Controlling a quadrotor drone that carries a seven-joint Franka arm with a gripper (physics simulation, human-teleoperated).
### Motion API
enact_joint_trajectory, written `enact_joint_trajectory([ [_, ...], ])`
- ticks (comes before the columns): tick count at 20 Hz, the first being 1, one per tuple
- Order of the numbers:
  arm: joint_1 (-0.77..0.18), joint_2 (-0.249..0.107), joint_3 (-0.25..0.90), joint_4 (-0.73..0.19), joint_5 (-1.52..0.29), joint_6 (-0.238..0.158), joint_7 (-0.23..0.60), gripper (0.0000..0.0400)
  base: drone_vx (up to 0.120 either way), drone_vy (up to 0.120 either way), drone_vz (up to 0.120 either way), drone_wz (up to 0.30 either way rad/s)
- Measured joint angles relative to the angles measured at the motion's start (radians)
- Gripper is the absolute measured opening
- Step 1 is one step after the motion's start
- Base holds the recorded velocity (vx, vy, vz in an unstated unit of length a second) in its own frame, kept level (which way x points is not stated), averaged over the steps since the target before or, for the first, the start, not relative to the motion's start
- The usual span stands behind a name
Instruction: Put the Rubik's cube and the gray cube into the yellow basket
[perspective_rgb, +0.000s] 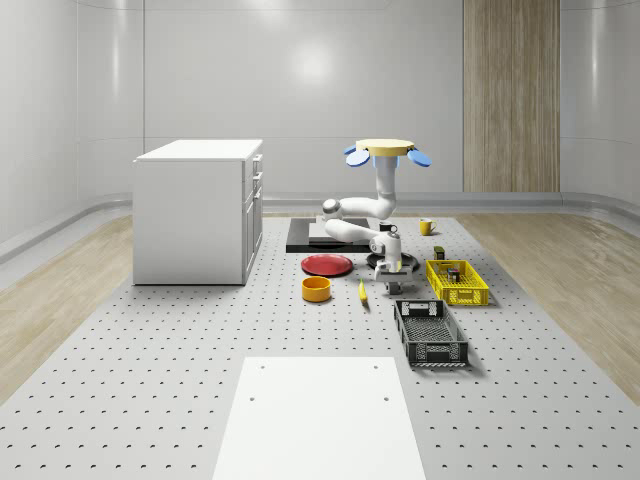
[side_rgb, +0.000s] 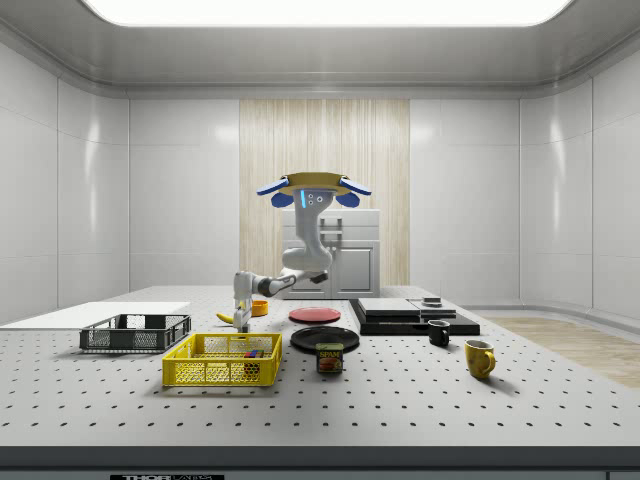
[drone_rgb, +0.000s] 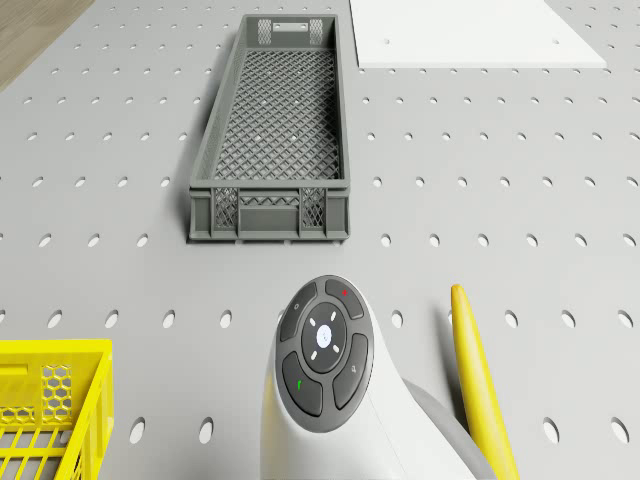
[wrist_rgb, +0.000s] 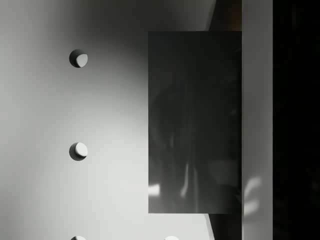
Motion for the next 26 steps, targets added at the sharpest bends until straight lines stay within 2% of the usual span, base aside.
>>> enact_joint_trajectory([
  [9,0.011,0.005,0.028,-0.015,0.024,-0.021,-0.002,0.0252,0.000,0.000,0.004,0.000],
  [17,0.028,0.005,0.115,-0.048,0.105,-0.060,0.000,0.0250,0.000,0.000,0.120,0.000],
  [26,0.030,0.002,0.144,-0.057,0.133,-0.069,0.002,0.0250,0.004,0.000,0.116,0.000],
])
